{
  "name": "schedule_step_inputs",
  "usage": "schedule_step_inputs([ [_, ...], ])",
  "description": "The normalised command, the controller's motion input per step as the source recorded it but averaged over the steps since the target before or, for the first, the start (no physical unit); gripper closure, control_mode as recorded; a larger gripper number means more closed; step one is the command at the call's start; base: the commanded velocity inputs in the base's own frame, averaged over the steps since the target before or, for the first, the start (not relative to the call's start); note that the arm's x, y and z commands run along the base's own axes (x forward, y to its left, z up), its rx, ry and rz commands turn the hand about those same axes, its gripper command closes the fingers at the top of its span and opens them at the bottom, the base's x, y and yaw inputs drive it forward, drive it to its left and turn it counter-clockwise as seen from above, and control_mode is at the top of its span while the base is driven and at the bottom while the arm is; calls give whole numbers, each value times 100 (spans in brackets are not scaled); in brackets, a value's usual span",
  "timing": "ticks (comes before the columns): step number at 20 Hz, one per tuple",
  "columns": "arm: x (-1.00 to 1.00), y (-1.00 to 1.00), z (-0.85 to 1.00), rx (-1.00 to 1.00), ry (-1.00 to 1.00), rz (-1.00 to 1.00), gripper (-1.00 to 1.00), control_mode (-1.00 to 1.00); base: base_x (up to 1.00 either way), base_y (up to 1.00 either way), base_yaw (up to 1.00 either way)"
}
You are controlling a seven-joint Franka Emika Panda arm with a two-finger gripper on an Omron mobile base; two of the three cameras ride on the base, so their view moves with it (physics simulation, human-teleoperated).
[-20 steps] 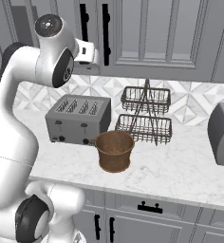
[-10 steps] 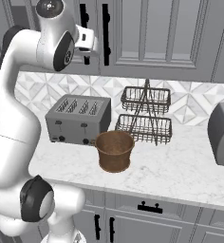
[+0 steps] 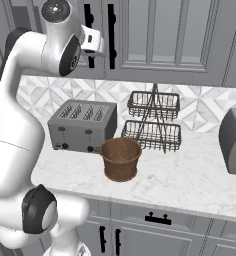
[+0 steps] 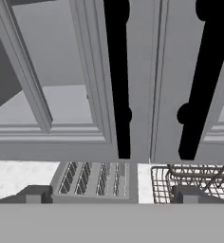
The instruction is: Open the cabinet, pick up the bread from the cabinet and place it in the basket. Then move the basket to the dining counter.
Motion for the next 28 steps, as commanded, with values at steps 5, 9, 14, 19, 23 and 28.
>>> schedule_step_inputs([
  [5,36,24,0,5,-21,0,-100,-100,0,0,0],
  [9,71,11,4,5,-10,0,-100,-100,0,0,0],
  [14,19,-31,8,6,0,0,-100,-100,0,0,0],
  [19,35,-11,-1,7,0,0,-100,-100,0,0,0],
  [23,50,0,-2,10,0,0,-100,-100,0,0,0],
  [28,27,0,0,9,0,0,-100,-100,0,0,0],
])
